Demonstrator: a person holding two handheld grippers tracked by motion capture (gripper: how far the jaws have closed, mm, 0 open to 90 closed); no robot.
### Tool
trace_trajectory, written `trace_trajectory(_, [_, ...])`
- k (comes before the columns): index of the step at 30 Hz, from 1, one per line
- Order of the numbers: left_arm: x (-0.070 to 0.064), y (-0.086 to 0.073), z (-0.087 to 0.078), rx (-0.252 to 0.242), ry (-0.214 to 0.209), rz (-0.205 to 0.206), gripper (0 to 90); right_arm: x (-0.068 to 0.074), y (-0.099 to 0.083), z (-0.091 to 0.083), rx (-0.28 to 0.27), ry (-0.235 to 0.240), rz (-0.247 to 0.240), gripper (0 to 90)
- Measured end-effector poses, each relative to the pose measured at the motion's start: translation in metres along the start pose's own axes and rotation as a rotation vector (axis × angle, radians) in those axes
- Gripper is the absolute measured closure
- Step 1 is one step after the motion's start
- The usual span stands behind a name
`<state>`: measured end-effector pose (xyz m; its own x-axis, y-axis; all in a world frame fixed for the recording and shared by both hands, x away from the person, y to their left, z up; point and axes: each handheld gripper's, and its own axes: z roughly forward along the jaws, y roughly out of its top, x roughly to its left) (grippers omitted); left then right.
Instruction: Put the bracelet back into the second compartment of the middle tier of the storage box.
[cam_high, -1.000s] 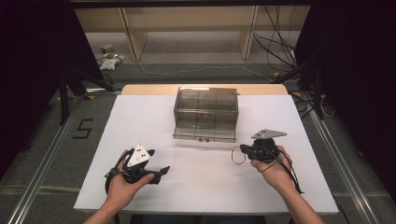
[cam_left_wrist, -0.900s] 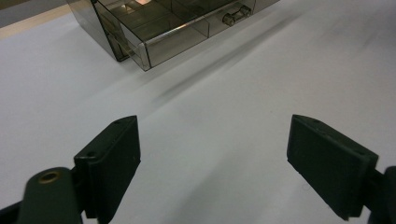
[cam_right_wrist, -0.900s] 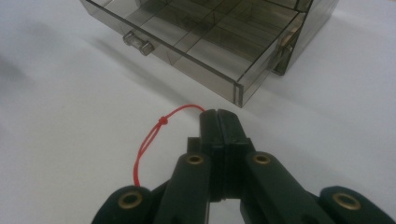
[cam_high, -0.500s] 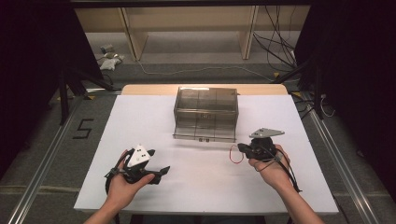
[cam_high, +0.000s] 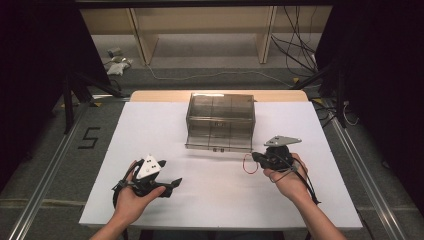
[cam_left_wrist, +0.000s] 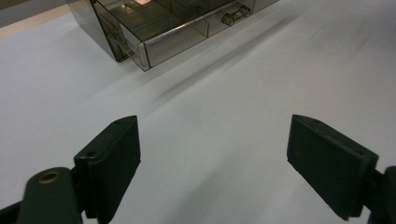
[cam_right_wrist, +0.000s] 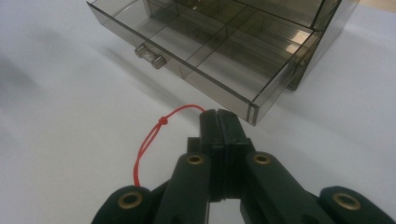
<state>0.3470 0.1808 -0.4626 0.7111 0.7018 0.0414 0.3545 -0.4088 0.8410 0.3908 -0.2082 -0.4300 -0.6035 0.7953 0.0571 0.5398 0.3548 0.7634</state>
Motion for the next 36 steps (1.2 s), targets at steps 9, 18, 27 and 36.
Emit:
trace_trajectory(9, [0.0,0.0,0.0,0.0,-0.002,-0.003,17.4,0.002,0.004,0.003,-0.001,0.004,-0.004,90.0])
trace_trajectory(18, [0.0,0.0,0.001,0.002,-0.003,0.001,17.4,0.004,0.006,0.005,-0.006,0.009,-0.004,90.0])
trace_trajectory(27, [0.0,0.0,0.001,-0.001,-0.002,-0.004,17.4,0.004,0.009,0.006,-0.009,0.011,-0.005,90.0])
trace_trajectory(36, [-0.001,0.0,0.001,-0.001,-0.002,-0.001,17.5,0.005,0.013,0.007,-0.017,0.011,-0.006,90.0])
